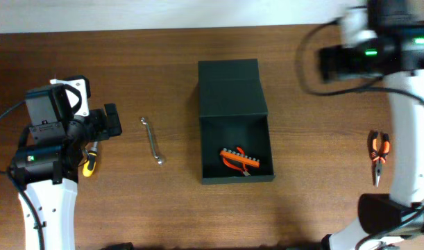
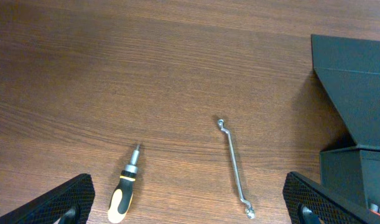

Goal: Pack container
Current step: 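Move the right gripper over the orange-black pliers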

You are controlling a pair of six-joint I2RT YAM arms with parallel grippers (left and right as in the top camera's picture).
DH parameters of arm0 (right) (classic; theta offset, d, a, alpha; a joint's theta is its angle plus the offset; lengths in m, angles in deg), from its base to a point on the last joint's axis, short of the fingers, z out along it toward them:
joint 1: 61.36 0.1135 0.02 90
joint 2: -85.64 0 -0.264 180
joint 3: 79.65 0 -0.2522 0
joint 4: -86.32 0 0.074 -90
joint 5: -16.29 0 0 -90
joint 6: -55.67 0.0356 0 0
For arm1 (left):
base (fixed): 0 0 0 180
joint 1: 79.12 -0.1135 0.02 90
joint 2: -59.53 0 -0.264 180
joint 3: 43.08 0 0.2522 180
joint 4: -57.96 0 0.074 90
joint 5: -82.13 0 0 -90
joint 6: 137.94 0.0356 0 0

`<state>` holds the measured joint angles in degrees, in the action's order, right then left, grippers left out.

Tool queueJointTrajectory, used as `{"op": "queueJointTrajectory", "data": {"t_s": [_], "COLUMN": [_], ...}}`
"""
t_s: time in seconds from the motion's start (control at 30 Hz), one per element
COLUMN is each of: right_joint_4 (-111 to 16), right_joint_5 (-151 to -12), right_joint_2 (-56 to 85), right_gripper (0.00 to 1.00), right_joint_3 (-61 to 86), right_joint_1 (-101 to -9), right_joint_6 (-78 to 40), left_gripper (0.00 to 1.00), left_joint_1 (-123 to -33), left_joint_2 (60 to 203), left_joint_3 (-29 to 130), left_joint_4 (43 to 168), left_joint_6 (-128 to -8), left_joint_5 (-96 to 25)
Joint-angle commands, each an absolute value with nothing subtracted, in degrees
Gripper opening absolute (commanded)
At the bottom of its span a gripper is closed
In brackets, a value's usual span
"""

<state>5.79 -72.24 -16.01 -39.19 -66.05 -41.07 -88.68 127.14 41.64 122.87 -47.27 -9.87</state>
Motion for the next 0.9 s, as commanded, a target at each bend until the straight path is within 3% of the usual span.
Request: {"op": "queueJointTrajectory", "data": {"t_s": [0.0,0.3,0.63,0.87], "right_joint_4": [8.2,4.2,-15.6,-25.1], "right_joint_5": [-74.7,-77.5,-77.2,-76.1], "right_joint_2": [-15.9,-18.0,-18.0,-18.0], "right_gripper": [0.99,0.99,0.99,0.99], "right_joint_3": [-39.5,-23.7,2.7,11.8], "right_joint_1": [-75.3,-88.5,-89.6,-89.6], "right_joint_6": [-37.4,-39.0,-42.8,-43.1], "left_gripper": [0.99,0.99,0.99,0.99], "left_joint_1": [-89.0,-89.0,-89.0,-89.0], "left_joint_2": [127.0,127.0,127.0,127.0], "left_joint_3": [42.6,42.6,42.6,42.6], "left_joint_4": [122.7,122.7,122.8,122.8], "left_joint_6": [-46.1,-46.1,-46.1,-46.2], "left_joint_5": [-10.5,-10.5,-10.5,-10.7]}}
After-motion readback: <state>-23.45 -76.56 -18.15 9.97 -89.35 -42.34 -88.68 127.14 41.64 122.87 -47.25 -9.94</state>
